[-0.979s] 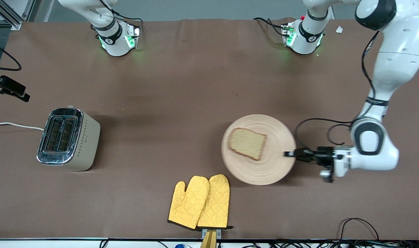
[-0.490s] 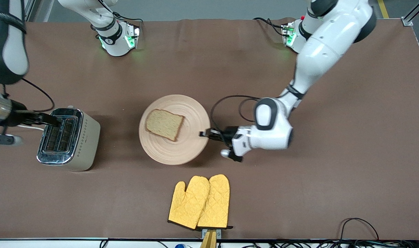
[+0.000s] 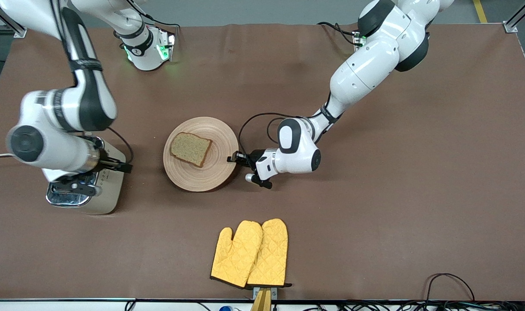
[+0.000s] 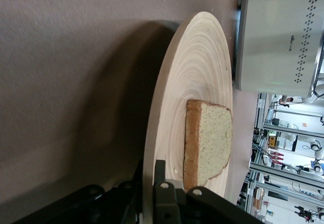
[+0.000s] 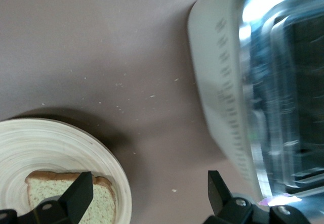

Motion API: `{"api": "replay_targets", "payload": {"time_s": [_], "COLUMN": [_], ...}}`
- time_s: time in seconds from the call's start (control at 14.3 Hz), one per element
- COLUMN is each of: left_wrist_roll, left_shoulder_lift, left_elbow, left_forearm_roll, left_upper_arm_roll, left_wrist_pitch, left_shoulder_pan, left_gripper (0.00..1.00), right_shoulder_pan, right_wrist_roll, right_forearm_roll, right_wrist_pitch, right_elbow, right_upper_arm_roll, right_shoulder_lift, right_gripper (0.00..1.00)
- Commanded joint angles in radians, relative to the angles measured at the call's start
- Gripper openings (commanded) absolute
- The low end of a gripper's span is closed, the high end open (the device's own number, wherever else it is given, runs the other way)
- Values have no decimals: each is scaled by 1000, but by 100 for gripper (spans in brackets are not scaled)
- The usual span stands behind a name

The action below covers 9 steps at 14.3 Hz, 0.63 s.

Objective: Move plate and put bread in toaster
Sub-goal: 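Slide the plate toward the toaster with the left gripper while the right gripper reaches, then release the plate and withdraw the left gripper while the right gripper lowers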

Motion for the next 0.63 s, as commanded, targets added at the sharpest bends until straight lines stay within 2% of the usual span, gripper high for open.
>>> {"api": "replay_targets", "payload": {"time_s": [0.0, 0.07, 0.21, 0.35, 0.49, 0.56], "left_wrist_roll": [-5, -26, -84, -159, -213, -212], "left_shoulder_lift": [1, -10, -43, -64, -76, -80], "left_elbow": [27, 23, 19, 22, 29, 39], "left_forearm_roll": [-13, -14, 45, 221, 375, 386], "left_upper_arm_roll": [2, 2, 9, 34, 29, 29], "left_wrist_pitch": [-9, -10, -39, -169, -277, -340], "left_shoulder_pan": [12, 22, 86, 149, 210, 242], "left_gripper": [43, 98, 100, 100, 100, 100], "right_shoulder_pan": [55, 84, 130, 209, 239, 250], "right_wrist_roll": [90, 110, 192, 271, 302, 306], "right_forearm_roll": [60, 74, 78, 78, 78, 78], "right_wrist_pitch": [228, 282, 310, 416, 454, 456], "right_elbow": [-293, -362, -453, -525, -536, -537], "right_upper_arm_roll": [-5, -5, -3, -5, -6, -6], "right_shoulder_lift": [-126, -161, -224, -252, -244, -244], "right_gripper": [100, 100, 100, 100, 100, 100]}}
